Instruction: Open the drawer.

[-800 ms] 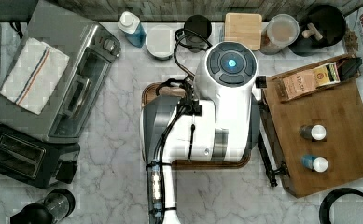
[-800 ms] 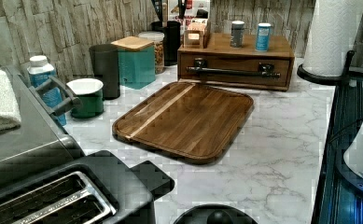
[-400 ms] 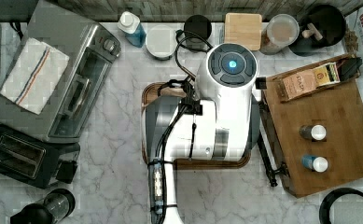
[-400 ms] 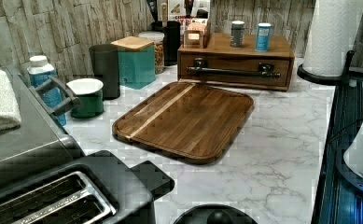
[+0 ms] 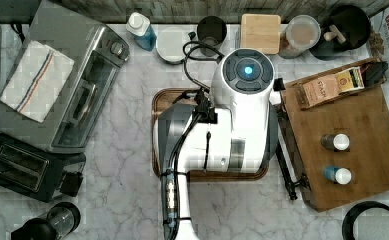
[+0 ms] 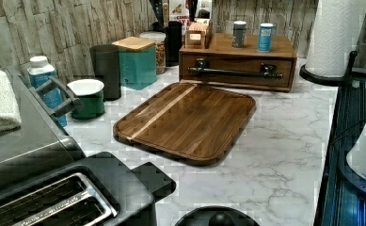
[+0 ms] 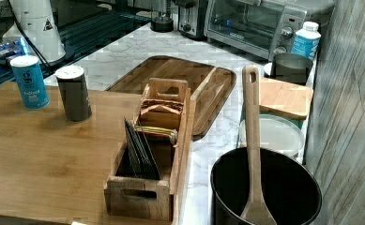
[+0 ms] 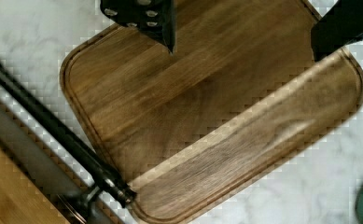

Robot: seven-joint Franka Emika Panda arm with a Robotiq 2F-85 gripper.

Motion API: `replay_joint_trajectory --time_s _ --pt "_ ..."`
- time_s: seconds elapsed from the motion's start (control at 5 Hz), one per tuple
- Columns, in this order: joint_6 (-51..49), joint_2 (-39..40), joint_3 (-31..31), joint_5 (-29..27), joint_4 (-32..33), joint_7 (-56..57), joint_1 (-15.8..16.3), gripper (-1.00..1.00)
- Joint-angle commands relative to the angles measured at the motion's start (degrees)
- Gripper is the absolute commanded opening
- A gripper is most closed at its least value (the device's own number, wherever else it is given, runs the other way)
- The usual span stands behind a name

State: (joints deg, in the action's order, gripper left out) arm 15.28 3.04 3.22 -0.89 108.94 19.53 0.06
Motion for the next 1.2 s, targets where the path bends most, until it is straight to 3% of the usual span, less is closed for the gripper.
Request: replay_joint_trajectory --time_s 0.2,0.8,1.2 --pt "9.01 -6.83 4.65 -0.33 12.07 29.54 -4.75 1.0" --pt "28.61 -10.9 7.84 7.24 25.82 48.11 -7.62 1.0" --pt "35.28 -13.03 8.17 10.85 30.74 54.82 -9.48 1.0"
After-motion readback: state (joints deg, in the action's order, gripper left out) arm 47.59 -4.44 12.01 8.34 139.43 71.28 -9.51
